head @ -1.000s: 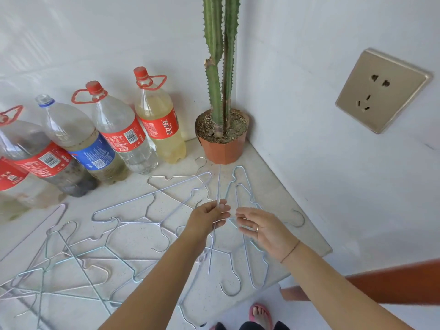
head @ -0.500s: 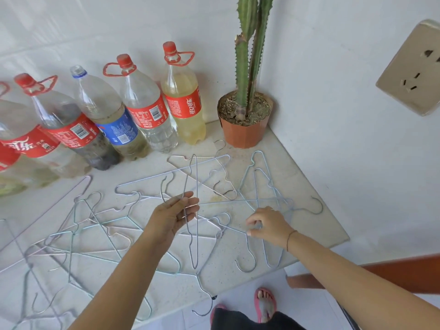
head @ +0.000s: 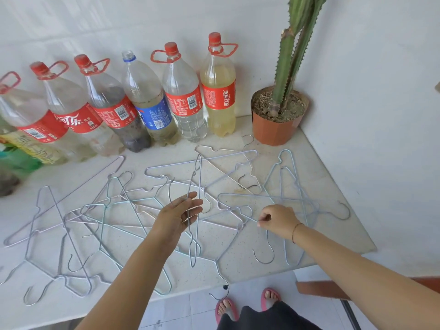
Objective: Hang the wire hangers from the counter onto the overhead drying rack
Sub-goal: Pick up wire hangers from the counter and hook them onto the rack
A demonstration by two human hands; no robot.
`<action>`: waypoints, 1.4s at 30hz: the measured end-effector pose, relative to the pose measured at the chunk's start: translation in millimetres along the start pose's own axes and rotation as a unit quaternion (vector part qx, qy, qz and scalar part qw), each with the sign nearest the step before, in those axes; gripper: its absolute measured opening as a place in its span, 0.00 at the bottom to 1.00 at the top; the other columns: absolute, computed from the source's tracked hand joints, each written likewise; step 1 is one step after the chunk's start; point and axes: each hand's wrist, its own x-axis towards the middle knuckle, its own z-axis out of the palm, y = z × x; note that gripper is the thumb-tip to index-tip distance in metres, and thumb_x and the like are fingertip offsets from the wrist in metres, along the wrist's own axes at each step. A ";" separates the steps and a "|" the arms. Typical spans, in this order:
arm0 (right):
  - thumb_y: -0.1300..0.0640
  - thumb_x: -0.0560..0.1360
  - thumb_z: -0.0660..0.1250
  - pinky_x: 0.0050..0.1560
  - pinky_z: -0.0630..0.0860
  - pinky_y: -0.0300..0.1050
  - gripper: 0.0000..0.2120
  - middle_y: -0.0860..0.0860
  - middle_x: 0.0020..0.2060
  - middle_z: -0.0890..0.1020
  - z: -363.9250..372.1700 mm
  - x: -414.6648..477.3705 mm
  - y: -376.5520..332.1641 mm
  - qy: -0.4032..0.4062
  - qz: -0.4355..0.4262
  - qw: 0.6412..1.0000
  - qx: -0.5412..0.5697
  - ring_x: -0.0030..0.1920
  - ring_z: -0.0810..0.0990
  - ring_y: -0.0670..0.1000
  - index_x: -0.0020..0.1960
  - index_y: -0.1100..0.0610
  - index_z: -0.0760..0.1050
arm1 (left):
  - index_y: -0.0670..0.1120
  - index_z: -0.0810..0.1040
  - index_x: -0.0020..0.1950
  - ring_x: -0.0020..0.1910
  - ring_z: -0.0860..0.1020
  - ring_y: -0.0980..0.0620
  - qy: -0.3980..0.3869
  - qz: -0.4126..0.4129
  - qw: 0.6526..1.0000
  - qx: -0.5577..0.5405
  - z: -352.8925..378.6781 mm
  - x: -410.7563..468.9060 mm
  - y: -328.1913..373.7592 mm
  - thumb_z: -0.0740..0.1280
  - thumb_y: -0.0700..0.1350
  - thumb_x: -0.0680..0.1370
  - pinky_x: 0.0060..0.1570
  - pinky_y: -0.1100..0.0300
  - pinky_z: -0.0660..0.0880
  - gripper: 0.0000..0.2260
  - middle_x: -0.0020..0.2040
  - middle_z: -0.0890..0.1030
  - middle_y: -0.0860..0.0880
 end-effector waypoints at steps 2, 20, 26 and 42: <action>0.53 0.69 0.69 0.47 0.72 0.43 0.06 0.45 0.35 0.80 -6.8 0.6 -2.0 -0.016 -0.010 0.997 0.080 0.39 0.78 0.47 0.40 0.56 0.79 | 0.46 0.79 0.56 0.46 0.80 0.52 0.003 0.002 1.000 -0.001 -4.6 -2.4 0.5 0.60 0.40 0.79 0.49 0.59 0.73 0.10 0.42 0.85 0.52; 0.69 0.77 0.55 0.33 0.73 0.37 0.14 0.53 0.35 0.80 -69.6 -27.3 -113.0 -0.146 -0.022 0.769 0.622 0.34 0.74 0.48 0.53 0.60 0.77 | 0.46 0.77 0.57 0.43 0.79 0.51 0.008 0.059 0.997 -0.042 -45.2 -29.1 20.2 0.58 0.41 0.81 0.46 0.59 0.73 0.10 0.43 0.85 0.51; 0.71 0.76 0.54 0.31 0.72 0.36 0.18 0.54 0.37 0.77 -62.5 -32.0 -165.2 -0.233 -0.073 0.759 0.604 0.34 0.73 0.48 0.61 0.58 0.72 | 0.45 0.78 0.52 0.38 0.79 0.52 0.089 0.109 0.987 -0.080 -68.9 -75.2 28.3 0.58 0.41 0.80 0.43 0.60 0.74 0.09 0.41 0.85 0.49; 0.70 0.76 0.58 0.32 0.79 0.37 0.10 0.56 0.35 0.78 -13.6 -143.8 -270.0 -0.496 -0.111 0.675 0.535 0.29 0.77 0.47 0.48 0.63 0.77 | 0.45 0.80 0.51 0.33 0.77 0.54 0.380 0.204 0.886 -0.171 -86.7 -292.0 -24.8 0.58 0.42 0.81 0.35 0.63 0.71 0.10 0.38 0.83 0.49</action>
